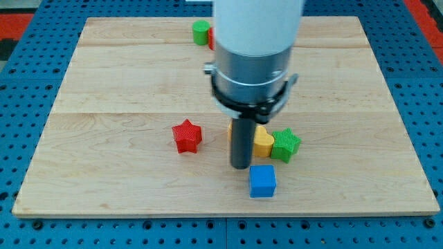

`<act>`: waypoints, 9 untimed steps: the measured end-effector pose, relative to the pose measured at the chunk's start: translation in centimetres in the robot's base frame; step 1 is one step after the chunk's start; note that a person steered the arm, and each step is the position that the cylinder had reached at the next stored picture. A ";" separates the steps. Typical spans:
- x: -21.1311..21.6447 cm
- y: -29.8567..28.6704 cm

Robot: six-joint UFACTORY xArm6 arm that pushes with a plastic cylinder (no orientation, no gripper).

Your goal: Push the red star into the yellow heart

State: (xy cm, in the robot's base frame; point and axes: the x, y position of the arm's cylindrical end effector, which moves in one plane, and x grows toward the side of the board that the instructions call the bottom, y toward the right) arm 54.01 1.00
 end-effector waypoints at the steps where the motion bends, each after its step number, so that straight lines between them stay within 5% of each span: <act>1: 0.0 -5.1; 3: -3.1 -13.5; 6: -5.7 1.5; 9: -5.2 6.7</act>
State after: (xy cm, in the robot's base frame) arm 48.86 7.74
